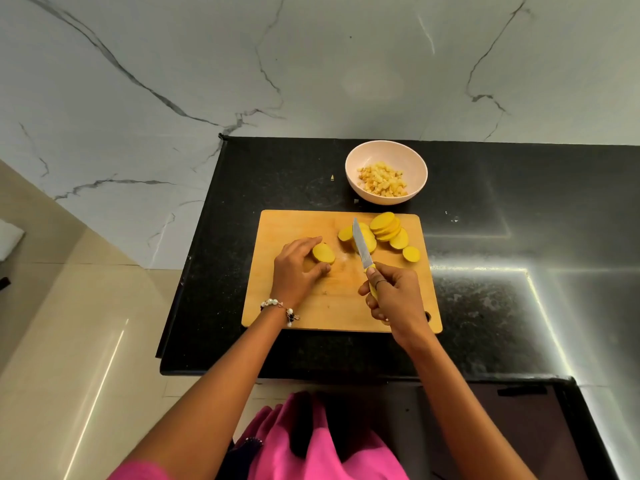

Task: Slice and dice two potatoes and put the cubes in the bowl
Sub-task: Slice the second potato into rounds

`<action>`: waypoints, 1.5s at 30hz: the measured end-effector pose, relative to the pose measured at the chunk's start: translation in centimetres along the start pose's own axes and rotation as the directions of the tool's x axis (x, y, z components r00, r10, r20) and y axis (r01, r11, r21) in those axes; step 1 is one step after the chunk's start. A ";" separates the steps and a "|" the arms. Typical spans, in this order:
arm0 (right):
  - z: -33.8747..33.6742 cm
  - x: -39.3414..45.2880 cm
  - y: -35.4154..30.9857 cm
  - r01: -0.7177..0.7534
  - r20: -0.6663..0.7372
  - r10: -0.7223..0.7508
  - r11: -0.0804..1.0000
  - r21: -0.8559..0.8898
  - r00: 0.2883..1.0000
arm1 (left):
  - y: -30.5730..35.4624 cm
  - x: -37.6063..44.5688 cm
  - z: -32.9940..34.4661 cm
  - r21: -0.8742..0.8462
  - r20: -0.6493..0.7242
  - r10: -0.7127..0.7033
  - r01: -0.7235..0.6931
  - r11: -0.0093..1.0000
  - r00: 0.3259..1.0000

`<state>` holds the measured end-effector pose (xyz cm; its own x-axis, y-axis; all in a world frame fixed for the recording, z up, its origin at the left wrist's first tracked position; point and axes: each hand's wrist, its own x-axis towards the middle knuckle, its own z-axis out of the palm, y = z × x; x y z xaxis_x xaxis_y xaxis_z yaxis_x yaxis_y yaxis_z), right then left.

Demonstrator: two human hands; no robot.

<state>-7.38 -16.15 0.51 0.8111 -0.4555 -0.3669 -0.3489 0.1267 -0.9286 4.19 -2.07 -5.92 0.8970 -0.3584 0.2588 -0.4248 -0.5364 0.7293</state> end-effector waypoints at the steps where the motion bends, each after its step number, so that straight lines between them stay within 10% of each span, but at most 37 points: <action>1: 0.1 0.0 0.3 0.051 -0.020 -0.053 0.994 -0.100 0.998 | 0.0 -0.1 0.3 0.045 -0.013 0.000 0.000 0.999 1.000; 7: 1.2 -0.6 1.6 0.310 0.081 -0.343 0.691 -0.653 0.936 | 0.7 0.1 1.3 0.208 -0.074 -0.058 0.072 0.975 0.996; 12: 2.5 -0.8 2.1 0.262 0.103 -0.315 0.520 -0.813 0.943 | 0.5 0.7 0.7 0.127 -0.004 -0.035 0.035 0.991 0.999; 38: 5.1 -2.7 2.2 0.220 0.185 -0.181 0.198 -0.955 0.966 | -0.2 0.9 -0.3 0.068 0.021 0.049 -0.050 0.996 0.999; 45: 4.3 -3.7 1.6 0.186 0.148 -0.154 0.279 -0.942 0.977 | -0.2 0.8 -0.4 0.061 0.058 0.009 -0.013 0.998 0.998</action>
<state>-8.90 -10.46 0.18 0.9155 -0.3341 -0.2241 -0.3883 -0.8797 -0.2745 5.10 -1.93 -5.62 0.8842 -0.4074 0.2284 -0.4431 -0.5775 0.6857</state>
